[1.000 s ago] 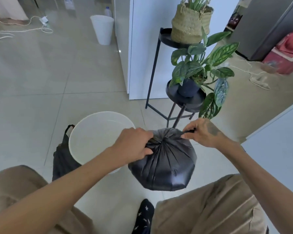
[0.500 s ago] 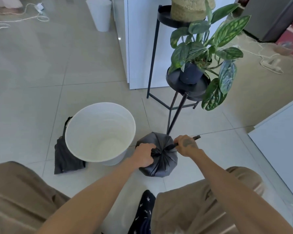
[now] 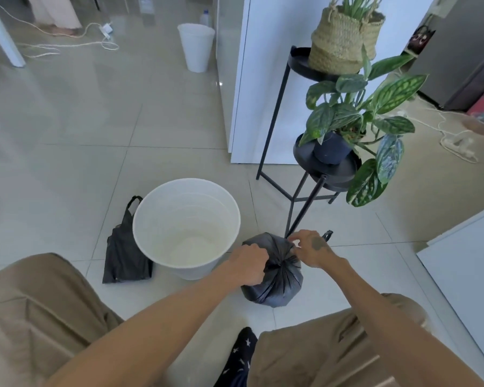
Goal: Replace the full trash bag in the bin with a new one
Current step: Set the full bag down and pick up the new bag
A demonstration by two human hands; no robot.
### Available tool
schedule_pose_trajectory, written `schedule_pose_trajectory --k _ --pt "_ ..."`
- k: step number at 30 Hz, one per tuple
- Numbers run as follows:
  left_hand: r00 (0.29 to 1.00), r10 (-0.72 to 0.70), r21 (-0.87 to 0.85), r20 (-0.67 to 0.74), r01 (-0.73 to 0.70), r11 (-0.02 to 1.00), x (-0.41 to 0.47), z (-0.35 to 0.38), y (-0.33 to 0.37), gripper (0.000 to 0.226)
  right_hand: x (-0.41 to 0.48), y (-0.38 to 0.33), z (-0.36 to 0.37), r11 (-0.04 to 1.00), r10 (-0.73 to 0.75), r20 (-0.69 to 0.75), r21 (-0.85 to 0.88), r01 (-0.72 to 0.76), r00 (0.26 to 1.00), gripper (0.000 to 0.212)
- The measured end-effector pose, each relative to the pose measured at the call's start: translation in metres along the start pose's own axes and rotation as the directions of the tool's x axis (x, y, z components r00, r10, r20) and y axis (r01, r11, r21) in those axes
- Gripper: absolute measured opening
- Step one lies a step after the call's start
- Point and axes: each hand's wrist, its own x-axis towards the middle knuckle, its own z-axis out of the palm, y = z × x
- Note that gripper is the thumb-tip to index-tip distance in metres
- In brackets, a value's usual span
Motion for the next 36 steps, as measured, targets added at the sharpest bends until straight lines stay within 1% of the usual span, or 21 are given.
schedule_pose_trajectory --k 2,4,6,8,10,12,14,16,18,19,20,24,26,28,29,31,32,34,36 --pt "0.995 -0.031 -0.064 -0.099 0.024 0.998 -0.01 -0.024 -0.011 0.026 0.009 -0.024 -0.013 0.997 -0.049 -0.054 0.063 0.052 0.997 0.034" --pt "0.969 -0.084 -0.111 -0.23 0.06 0.992 -0.016 -0.046 -0.028 0.026 0.019 -0.051 -0.024 0.986 -0.1 -0.095 0.123 0.112 0.99 0.033" --pt "0.922 -0.165 -0.17 -0.349 0.111 0.979 -0.028 -0.063 -0.057 0.032 0.028 -0.082 -0.029 0.971 -0.14 -0.121 0.179 0.161 0.983 0.034" --pt "0.865 -0.274 -0.282 -0.419 0.162 0.945 -0.041 -0.072 -0.09 0.034 0.039 -0.107 -0.028 0.96 -0.172 -0.141 0.197 0.198 0.975 0.036" --pt "0.794 -0.387 -0.386 -0.469 0.21 0.898 -0.054 -0.075 -0.123 0.029 0.047 -0.123 -0.023 0.957 -0.175 -0.168 0.201 0.207 0.97 0.039" --pt "0.681 -0.519 -0.482 -0.516 0.27 0.834 -0.065 -0.073 -0.158 0.02 0.058 -0.133 -0.014 0.954 -0.176 -0.186 0.212 0.214 0.967 0.042" --pt "0.562 -0.639 -0.58 -0.525 0.313 0.752 -0.072 -0.068 -0.194 0.018 0.072 -0.142 -0.006 0.959 -0.194 -0.193 0.167 0.227 0.962 0.045" --pt "0.467 -0.74 -0.672 -0.484 0.343 0.656 -0.078 -0.055 -0.228 0.021 0.085 -0.146 0.002 0.964 -0.197 -0.217 0.134 0.229 0.956 0.048" --pt "0.397 -0.831 -0.755 -0.39 0.379 0.535 -0.082 -0.031 -0.259 0.022 0.096 -0.152 0.013 0.962 -0.194 -0.241 0.143 0.232 0.951 0.051" --pt "0.381 -0.864 -0.786 -0.328 0.397 0.474 -0.082 -0.018 -0.271 0.021 0.099 -0.152 0.017 0.958 -0.195 -0.258 0.158 0.241 0.946 0.053" --pt "0.381 -0.887 -0.8 -0.26 0.43 0.419 -0.081 -0.001 -0.285 0.021 0.104 -0.154 0.022 0.952 -0.192 -0.271 0.18 0.246 0.943 0.055" --pt "0.453 -0.892 -0.776 0.013 0.567 0.276 -0.078 0.069 -0.323 0.016 0.114 -0.158 0.039 0.93 -0.161 -0.314 0.269 0.25 0.936 0.059" --pt "0.45 -0.884 -0.777 0.127 0.599 0.194 -0.074 0.101 -0.336 0.013 0.116 -0.157 0.047 0.916 -0.137 -0.315 0.32 0.241 0.939 0.062" --pt "0.398 -0.891 -0.782 0.22 0.618 0.083 -0.07 0.127 -0.348 0.015 0.117 -0.155 0.052 0.906 -0.124 -0.335 0.346 0.245 0.934 0.064" --pt "0.364 -0.896 -0.78 0.253 0.625 0.034 -0.067 0.139 -0.354 0.026 0.116 -0.155 0.054 0.901 -0.124 -0.348 0.354 0.252 0.929 0.064" --pt "0.301 -0.907 -0.75 0.294 0.66 -0.024 -0.059 0.163 -0.365 0.051 0.12 -0.154 0.056 0.893 -0.113 -0.357 0.372 0.252 0.927 0.064" --pt "0.274 -0.91 -0.737 0.312 0.674 -0.05 -0.057 0.168 -0.366 0.057 0.12 -0.154 0.055 0.889 -0.098 -0.351 0.39 0.241 0.931 0.065" --pt "0.236 -0.903 -0.725 0.359 0.68 -0.111 -0.053 0.176 -0.364 0.062 0.118 -0.153 0.057 0.885 -0.078 -0.343 0.409 0.223 0.936 0.066" --pt "0.203 -0.902 -0.702 0.38 0.698 -0.139 -0.05 0.181 -0.362 0.062 0.119 -0.151 0.06 0.881 -0.067 -0.348 0.418 0.219 0.935 0.067"
